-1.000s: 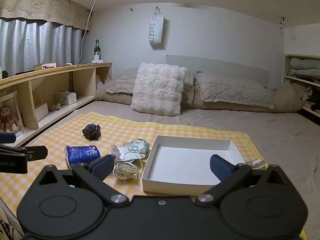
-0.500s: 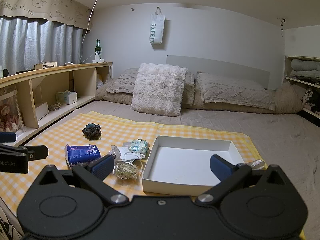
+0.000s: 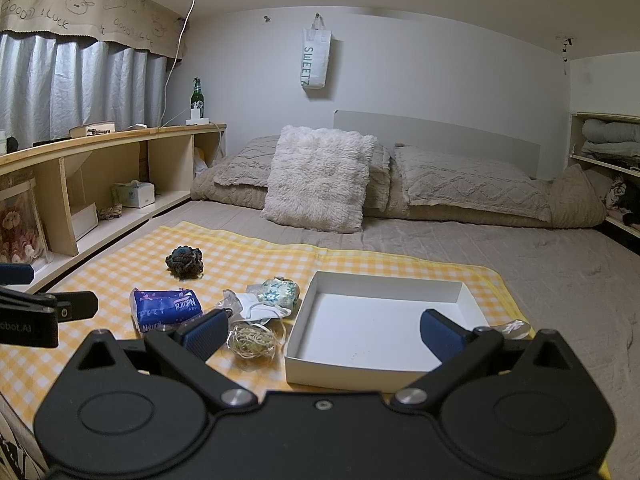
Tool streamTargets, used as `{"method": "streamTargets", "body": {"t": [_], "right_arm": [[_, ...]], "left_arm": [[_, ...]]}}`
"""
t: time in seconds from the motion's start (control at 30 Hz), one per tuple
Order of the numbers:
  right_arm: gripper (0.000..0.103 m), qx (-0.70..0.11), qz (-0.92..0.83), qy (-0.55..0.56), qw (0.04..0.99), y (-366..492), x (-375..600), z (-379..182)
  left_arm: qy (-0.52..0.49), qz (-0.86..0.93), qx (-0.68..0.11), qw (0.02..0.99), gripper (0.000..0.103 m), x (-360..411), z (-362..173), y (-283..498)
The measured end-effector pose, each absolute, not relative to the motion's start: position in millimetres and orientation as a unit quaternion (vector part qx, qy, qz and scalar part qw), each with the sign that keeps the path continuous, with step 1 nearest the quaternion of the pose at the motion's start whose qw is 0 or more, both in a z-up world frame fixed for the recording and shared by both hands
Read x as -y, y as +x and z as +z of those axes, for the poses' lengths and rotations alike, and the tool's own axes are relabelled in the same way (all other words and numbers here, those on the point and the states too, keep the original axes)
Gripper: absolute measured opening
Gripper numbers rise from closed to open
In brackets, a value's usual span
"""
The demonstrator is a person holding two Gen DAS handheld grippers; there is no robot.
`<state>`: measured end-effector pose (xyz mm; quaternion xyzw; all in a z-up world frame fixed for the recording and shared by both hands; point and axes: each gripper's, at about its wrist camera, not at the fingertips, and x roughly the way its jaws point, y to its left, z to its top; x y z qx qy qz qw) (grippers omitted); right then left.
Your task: Organize soft objects
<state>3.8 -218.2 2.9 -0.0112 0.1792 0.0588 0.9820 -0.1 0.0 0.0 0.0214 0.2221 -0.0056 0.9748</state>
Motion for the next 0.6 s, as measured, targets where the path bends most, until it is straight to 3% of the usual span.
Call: {"method": "streamTargets", "body": {"t": [0.6], "right_arm": [[0.103, -0.179, 0.059, -0.013, 0.982, 3.1, 217.6, 3.1]], "left_arm": [[0.022, -0.005, -0.223, 0.975, 0.103, 0.2, 0.0, 0.0]]}}
